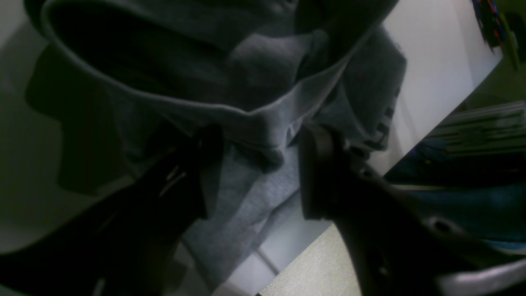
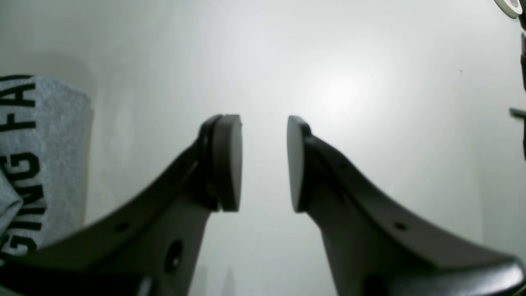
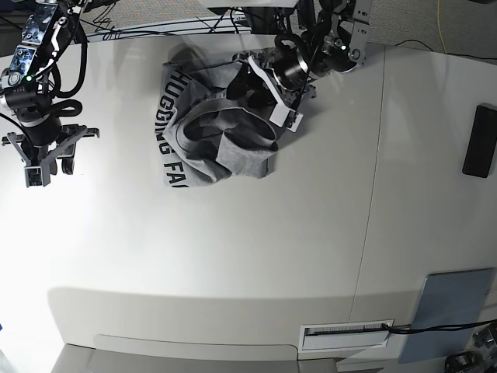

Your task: Fold the T-shirt properly

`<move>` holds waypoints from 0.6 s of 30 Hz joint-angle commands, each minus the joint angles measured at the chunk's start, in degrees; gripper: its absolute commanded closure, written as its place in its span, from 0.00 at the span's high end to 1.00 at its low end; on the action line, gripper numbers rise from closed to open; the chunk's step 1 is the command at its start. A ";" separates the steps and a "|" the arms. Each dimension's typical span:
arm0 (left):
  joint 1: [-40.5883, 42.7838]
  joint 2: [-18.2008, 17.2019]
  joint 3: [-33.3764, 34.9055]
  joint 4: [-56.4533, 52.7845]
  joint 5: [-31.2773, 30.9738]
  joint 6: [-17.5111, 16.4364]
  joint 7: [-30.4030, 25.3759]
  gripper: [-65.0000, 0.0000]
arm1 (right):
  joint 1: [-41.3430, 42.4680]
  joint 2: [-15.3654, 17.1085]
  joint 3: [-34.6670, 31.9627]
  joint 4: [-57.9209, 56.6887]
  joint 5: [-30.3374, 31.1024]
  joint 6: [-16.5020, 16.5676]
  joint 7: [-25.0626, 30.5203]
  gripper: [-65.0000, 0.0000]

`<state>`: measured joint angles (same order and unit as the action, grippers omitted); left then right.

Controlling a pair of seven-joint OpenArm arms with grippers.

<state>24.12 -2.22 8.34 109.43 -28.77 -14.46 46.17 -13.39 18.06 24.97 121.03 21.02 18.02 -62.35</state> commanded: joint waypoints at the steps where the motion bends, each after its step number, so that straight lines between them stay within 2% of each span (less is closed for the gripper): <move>1: -0.02 0.35 0.17 0.11 -1.01 -0.28 -1.20 0.47 | 0.33 0.83 0.33 0.94 0.13 -0.02 1.29 0.29; 7: -0.07 1.29 0.17 -3.26 -1.40 -0.37 -1.31 0.47 | 0.35 0.83 0.33 0.94 0.13 0.00 1.29 0.29; 11: -0.20 1.60 0.17 -3.37 -1.44 -0.57 -3.85 0.45 | 0.35 0.83 0.33 0.94 0.13 -0.02 1.29 0.29; 15: -0.20 1.57 0.17 -3.43 -1.42 -0.55 -3.80 0.29 | 0.35 0.83 0.33 0.94 0.13 0.00 1.29 0.29; 18: -0.17 1.57 0.17 -3.43 -1.42 -0.55 -3.78 0.12 | 0.35 0.83 0.33 0.96 0.13 -0.02 1.29 0.29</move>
<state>24.10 -0.95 8.36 105.23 -29.34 -14.55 43.42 -13.39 18.06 24.97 121.03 21.02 18.02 -62.33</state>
